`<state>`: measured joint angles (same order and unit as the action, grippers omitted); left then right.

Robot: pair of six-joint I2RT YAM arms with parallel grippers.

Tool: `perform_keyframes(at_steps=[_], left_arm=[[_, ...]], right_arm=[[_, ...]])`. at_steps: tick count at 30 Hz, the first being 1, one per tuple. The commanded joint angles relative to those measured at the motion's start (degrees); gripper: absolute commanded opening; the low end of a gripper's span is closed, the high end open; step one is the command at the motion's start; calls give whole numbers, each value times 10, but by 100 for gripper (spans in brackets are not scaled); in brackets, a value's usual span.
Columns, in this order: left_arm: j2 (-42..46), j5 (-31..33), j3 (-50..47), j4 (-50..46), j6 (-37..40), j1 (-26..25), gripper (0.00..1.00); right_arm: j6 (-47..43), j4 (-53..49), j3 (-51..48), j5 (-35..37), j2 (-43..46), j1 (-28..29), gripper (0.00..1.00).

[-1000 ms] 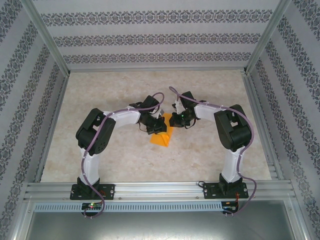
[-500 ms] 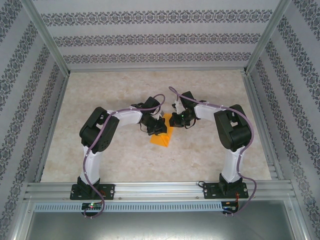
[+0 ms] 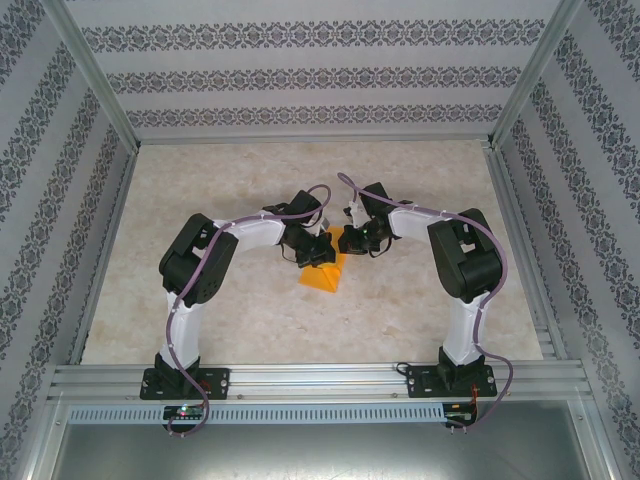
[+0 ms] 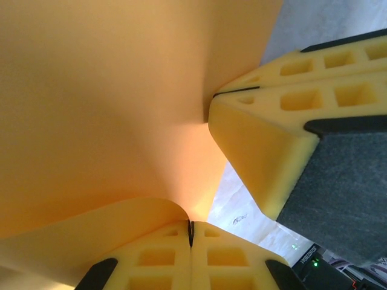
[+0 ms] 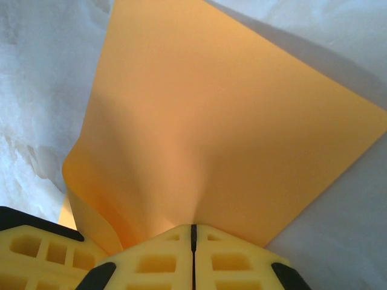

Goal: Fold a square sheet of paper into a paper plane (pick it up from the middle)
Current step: Fold the triangle a second time at the center of the table.

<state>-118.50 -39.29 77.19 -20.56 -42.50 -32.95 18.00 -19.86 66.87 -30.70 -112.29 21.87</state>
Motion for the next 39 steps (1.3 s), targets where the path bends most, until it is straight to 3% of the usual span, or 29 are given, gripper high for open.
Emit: perform_keyframes(at_steps=[1, 39], left_arm=[[-15, 15, 14, -12, 6, -5, 7], [-12, 31, 7, -49, 45, -5, 7]], right_arm=[[-13, -15, -3, 10, -19, -1, 7], [-19, -18, -12, 12, -10, -5, 7]])
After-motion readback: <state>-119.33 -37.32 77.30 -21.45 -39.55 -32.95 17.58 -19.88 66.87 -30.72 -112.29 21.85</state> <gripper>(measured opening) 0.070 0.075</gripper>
